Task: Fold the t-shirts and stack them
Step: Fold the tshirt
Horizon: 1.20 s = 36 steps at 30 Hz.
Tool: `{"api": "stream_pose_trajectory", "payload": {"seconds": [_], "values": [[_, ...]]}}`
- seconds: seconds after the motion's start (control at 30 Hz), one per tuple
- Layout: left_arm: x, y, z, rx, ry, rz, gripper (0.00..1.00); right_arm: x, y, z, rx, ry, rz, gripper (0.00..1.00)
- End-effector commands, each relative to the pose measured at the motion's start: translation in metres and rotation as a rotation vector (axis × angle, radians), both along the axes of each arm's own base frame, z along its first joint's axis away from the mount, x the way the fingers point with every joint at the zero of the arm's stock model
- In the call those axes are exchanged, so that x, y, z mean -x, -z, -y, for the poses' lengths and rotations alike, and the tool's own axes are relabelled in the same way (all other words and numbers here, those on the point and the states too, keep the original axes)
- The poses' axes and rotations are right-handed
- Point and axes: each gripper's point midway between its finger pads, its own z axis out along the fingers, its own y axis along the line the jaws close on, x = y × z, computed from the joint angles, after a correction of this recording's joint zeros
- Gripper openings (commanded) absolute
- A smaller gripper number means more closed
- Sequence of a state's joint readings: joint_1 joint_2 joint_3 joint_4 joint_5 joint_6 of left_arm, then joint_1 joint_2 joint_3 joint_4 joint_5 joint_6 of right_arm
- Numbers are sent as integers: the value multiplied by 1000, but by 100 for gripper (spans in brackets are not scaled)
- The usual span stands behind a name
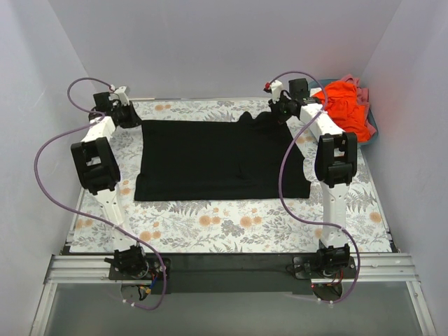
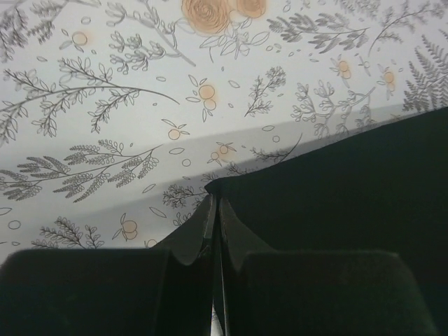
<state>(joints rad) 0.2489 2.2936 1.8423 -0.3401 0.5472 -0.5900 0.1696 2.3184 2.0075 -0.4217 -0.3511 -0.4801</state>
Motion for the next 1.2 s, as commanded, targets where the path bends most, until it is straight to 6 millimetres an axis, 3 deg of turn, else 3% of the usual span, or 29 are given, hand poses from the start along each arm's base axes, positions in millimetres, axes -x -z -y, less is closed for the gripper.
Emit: {"api": "stream_pose_trajectory", "payload": {"seconds": [0.0,0.03,0.17,0.7,1.17], "values": [[3,-63,-4,-35,42,159,0,8,-29,7,-11,-13,31,1],[5,-72,-3,-38,49,178,0,8,-30,9,-8,-13,34,1],[20,-78,-12,-37,44,183,0,17,-40,15,-16,-15,20,1],[55,-72,-18,-50,65,171,0,71,-49,18,-4,-74,-61,1],[69,-63,-17,-99,131,162,0,113,-48,22,-5,-74,-143,1]]}}
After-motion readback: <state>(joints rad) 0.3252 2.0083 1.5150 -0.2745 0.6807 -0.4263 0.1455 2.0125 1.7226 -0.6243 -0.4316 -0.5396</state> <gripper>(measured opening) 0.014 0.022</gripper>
